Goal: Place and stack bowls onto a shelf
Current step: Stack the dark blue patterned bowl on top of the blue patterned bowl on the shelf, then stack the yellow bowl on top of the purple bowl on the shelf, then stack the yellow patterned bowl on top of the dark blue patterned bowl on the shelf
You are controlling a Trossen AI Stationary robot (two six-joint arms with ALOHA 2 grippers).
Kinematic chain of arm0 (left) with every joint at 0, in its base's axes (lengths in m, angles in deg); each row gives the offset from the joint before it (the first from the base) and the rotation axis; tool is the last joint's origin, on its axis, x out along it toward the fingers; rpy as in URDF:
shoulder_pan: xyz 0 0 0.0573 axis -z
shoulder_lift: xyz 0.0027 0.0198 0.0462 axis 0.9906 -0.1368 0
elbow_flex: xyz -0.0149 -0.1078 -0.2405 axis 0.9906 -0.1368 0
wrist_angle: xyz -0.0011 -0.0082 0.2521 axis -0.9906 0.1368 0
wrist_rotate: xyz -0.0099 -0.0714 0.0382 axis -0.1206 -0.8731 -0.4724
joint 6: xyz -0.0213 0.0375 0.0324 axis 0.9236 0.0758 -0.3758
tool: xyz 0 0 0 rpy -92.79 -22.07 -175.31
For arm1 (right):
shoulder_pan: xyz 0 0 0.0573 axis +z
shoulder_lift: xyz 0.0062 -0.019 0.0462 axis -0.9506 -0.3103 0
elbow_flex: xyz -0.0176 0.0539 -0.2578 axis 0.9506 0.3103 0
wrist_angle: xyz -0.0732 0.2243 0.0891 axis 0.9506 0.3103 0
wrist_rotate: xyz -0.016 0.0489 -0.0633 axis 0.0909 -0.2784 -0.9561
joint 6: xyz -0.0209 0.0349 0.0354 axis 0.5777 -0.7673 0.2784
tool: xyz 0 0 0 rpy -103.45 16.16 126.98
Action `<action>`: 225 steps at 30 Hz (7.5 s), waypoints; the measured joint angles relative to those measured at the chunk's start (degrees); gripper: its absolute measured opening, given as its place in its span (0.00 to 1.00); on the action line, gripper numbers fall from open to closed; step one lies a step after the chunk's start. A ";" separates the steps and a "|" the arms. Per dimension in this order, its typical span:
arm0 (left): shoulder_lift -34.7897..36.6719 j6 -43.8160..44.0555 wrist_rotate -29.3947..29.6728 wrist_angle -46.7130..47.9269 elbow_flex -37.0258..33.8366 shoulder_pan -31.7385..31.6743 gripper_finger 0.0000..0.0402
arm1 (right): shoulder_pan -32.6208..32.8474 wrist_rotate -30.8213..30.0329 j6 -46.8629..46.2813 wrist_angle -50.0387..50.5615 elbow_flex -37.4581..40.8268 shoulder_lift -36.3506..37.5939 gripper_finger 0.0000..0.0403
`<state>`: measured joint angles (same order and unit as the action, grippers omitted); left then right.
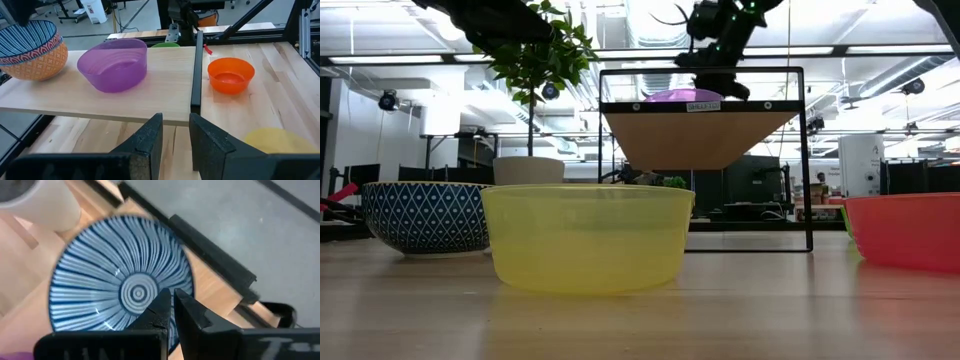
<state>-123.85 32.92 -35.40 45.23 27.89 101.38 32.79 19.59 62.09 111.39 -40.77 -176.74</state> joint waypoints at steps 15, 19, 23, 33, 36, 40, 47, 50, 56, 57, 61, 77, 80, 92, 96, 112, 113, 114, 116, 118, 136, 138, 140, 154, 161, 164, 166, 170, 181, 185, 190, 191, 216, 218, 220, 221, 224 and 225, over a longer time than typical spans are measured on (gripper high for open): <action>0.00 0.91 0.00 0.04 0.00 0.00 0.20 | 0.09 -0.15 0.04 -4.69 0.65 1.40 0.03; 0.00 1.49 0.00 0.04 0.00 0.00 0.20 | 1.20 -0.04 0.26 -7.04 0.39 1.43 0.03; 0.00 3.68 -0.37 0.09 0.00 0.09 0.20 | 3.50 0.01 1.66 -7.63 0.59 1.84 0.03; -0.02 20.50 -10.63 7.75 0.00 1.05 0.20 | 14.61 -0.06 4.67 -11.79 6.53 12.90 0.03; -0.02 26.78 -13.13 10.86 0.00 1.38 0.19 | 19.49 -0.16 4.78 -15.98 12.83 18.49 0.03; -0.16 35.80 -18.49 15.01 0.10 1.50 0.17 | 26.64 -0.21 4.61 -23.10 23.36 25.71 0.03; -4.51 46.71 -25.00 18.65 3.96 6.50 0.12 | 37.79 -4.24 3.67 -37.01 39.18 34.83 0.03; -8.66 45.76 -25.00 18.64 7.86 9.52 0.10 | 40.85 -4.68 4.22 -39.96 43.56 36.91 0.03; -19.76 34.29 -23.01 21.54 17.36 13.52 0.10 | 46.48 -4.56 5.03 -42.72 49.30 39.37 0.03; -21.73 32.78 -22.68 22.57 19.05 13.74 0.10 | 47.50 -4.59 5.04 -42.80 50.09 39.59 0.03; -28.40 26.56 -20.85 25.88 25.13 13.94 0.10 | 52.01 -4.59 4.09 -43.98 53.16 40.14 0.03; -43.57 16.76 -13.32 31.84 35.04 13.77 0.36 | 65.74 -11.10 4.99 -56.00 62.57 42.05 0.03; -46.48 16.68 -13.46 31.91 36.51 13.77 0.38 | 65.77 -12.68 6.09 -56.40 62.49 42.16 0.03; -54.61 12.47 -18.59 32.57 43.84 13.84 0.39 | 65.87 -11.56 6.05 -55.96 62.50 42.66 0.03; -55.79 12.45 -19.02 32.36 44.35 13.79 0.39 | 65.90 -11.56 6.10 -55.96 62.53 42.55 0.03; -56.22 13.44 -23.30 28.70 41.66 12.41 0.17 | 65.90 -11.56 6.66 -56.00 62.46 42.51 0.03; -56.22 13.44 -23.59 28.69 41.66 12.36 0.14 | 65.90 -11.58 6.64 -56.01 62.46 42.51 0.03; -56.22 13.43 -23.94 28.70 41.62 12.30 0.11 | 65.90 -11.56 6.60 -56.02 62.46 42.51 0.03; -56.22 13.44 -24.15 28.64 41.62 12.18 0.05 | 65.90 -11.56 6.18 -56.00 62.42 42.51 0.03; -56.22 13.44 -24.14 28.01 41.62 12.13 0.01 | 65.90 -11.57 6.10 -56.02 62.42 42.51 0.03; -53.90 -4.26 -22.87 49.42 62.57 11.55 0.00 | 71.11 -11.75 3.42 -55.97 62.91 42.45 0.03; -53.90 -7.45 -21.24 53.24 66.55 10.60 0.00 | 72.21 -12.06 2.73 -55.96 63.01 42.45 0.03; -53.90 -10.17 -19.61 57.57 70.65 9.22 0.00 | 73.09 -12.10 1.92 -55.98 63.02 42.45 0.03; -53.83 -28.74 -17.20 70.20 87.48 -8.46 0.00 | 74.90 -12.21 2.30 -59.58 63.97 41.67 0.03; -53.83 -31.05 -24.99 66.14 86.31 -20.37 0.00 | 74.88 -12.15 4.07 -59.23 63.97 42.05 0.03; -53.92 -30.10 -28.39 64.66 85.09 -23.62 0.00 | 74.88 -12.15 3.82 -58.90 63.97 42.05 0.03; -53.97 -30.01 -29.11 63.89 84.22 -24.43 0.00 | 74.88 -12.10 3.67 -58.52 63.97 42.05 0.03; -54.05 -29.97 -29.53 62.23 82.67 -24.76 0.00 | 74.88 -12.08 3.67 -58.53 63.97 42.05 0.03; -54.12 -28.48 -29.68 60.62 80.56 -24.70 0.00 | 74.88 -12.06 4.07 -58.51 63.99 42.05 0.03; -54.12 -28.24 -29.42 60.37 80.56 -24.70 0.00 | 74.88 -12.07 4.09 -58.51 63.99 42.05 0.03; -54.12 -28.07 -29.35 60.26 80.56 -24.70 0.03 | 74.88 -12.07 4.11 -58.51 63.99 42.05 0.03; -54.12 -28.02 -29.34 60.22 80.56 -24.70 0.05 | 74.88 -12.08 4.14 -58.51 63.99 42.05 0.03; -49.10 -30.50 -28.30 56.41 78.70 -20.76 0.01 | 74.84 -12.12 5.20 -58.90 63.99 42.10 0.03; -48.22 -29.47 -29.05 55.95 76.02 -20.05 0.01 | 74.84 -12.15 5.20 -58.90 63.99 42.10 0.03; -46.64 -28.13 -29.09 54.60 72.12 -19.21 0.00 | 74.84 -12.37 5.02 -58.90 63.99 42.10 0.03; -45.67 -27.75 -29.09 53.98 69.92 -18.65 0.00 | 74.84 -13.09 4.63 -58.90 63.99 42.10 0.03; -41.23 -25.61 -29.08 50.29 61.88 -16.90 0.00 | 74.86 -16.80 3.04 -58.78 63.99 42.10 0.03; -39.10 -24.61 -29.07 47.38 58.75 -16.21 0.00 | 74.85 -18.44 2.43 -58.58 63.99 42.10 0.03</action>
<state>-162.95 8.30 -64.47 92.61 86.63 85.18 107.64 1.15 64.53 52.81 23.23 -134.64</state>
